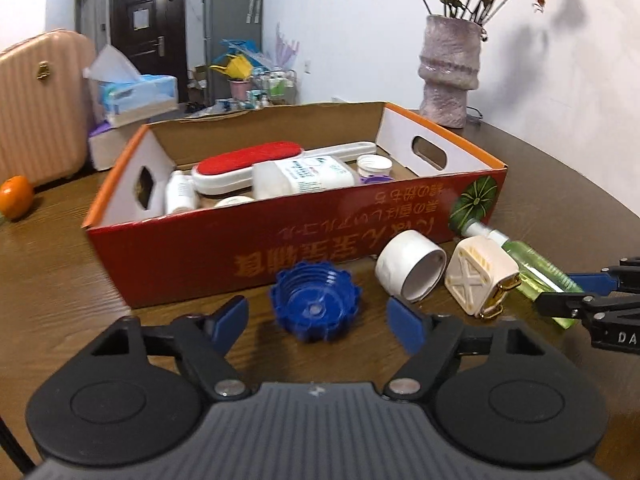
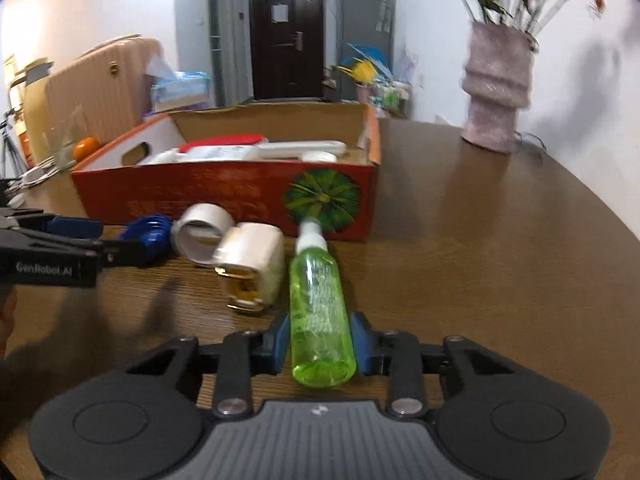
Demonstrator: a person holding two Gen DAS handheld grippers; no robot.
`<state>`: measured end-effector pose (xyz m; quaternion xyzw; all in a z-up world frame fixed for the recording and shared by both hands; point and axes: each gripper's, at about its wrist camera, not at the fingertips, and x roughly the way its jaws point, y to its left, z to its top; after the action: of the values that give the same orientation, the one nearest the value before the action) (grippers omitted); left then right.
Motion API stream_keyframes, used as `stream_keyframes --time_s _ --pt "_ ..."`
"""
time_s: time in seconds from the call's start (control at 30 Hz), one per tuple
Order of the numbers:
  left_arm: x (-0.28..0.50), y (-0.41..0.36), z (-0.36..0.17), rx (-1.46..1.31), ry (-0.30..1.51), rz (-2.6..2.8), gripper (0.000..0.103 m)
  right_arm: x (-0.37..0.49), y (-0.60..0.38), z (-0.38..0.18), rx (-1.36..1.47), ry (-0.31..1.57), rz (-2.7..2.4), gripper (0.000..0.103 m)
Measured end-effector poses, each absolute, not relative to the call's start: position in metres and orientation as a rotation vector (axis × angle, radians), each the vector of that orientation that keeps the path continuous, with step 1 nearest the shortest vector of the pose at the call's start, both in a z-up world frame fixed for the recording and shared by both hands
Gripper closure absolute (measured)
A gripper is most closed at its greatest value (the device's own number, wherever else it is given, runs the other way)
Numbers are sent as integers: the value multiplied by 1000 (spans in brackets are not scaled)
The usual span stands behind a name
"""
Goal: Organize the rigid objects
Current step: 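Grasp the green spray bottle with the right gripper while the left gripper grasps the blue cap, then carry the green spray bottle and blue cap over the box with both grippers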
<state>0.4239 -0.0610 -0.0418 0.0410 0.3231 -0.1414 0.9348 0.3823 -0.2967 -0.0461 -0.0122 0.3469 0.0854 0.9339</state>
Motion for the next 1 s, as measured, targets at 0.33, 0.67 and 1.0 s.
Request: stream_keyframes --time_s 0.33,0.67,1.0 --pt "441 -64 -54 76 675 -289 48 416 -306 -56 -32 700 166 69" --pt "360 -45 -35 28 597 -264 48 387 -315 -54 57 663 138 73" --pt "253 -12 -2 -72 524 -215 48 300 -304 -34 119 596 150 73"
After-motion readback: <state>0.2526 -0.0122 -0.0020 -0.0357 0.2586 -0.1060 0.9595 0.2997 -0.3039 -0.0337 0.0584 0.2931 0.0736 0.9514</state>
